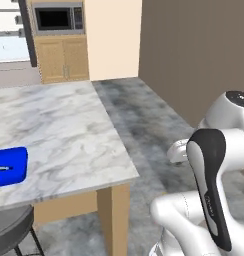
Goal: Gather the mushroom and bell pepper from the fridge and place them on a tray on the dining counter. Then gather the fishs from the fridge and place them on the other tray.
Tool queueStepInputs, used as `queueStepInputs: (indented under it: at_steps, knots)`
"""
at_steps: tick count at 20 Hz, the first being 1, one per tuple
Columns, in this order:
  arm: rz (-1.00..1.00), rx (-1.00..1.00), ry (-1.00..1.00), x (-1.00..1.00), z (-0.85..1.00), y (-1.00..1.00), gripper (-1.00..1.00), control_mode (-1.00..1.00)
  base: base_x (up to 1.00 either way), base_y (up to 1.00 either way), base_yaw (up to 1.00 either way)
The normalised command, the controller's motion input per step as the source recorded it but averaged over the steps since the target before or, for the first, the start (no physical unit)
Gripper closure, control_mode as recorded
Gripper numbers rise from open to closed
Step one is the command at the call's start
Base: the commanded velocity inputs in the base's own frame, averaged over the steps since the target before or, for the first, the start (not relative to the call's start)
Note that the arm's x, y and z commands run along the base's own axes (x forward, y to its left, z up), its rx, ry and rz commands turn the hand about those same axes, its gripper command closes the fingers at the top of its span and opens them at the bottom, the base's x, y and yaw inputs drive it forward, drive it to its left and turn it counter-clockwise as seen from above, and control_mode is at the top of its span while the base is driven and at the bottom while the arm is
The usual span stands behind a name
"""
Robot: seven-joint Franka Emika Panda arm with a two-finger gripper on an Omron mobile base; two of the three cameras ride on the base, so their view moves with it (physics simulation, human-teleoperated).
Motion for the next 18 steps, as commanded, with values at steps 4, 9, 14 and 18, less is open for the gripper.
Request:
queueStepInputs:
  at_steps: [4,9,14,18]
  knots:
    - [0.00,0.00,0.00,0.00,0.00,0.00,-1.00,1.00,0.39,-1.00,0.00]
    - [0.00,0.00,0.00,0.00,0.00,0.00,-1.00,1.00,0.61,-1.00,0.00]
    - [0.00,0.00,0.00,0.00,0.00,0.00,-1.00,1.00,0.99,-0.75,0.03]
    - [0.00,0.00,0.00,0.00,0.00,0.00,-1.00,1.00,1.00,-0.27,0.07]
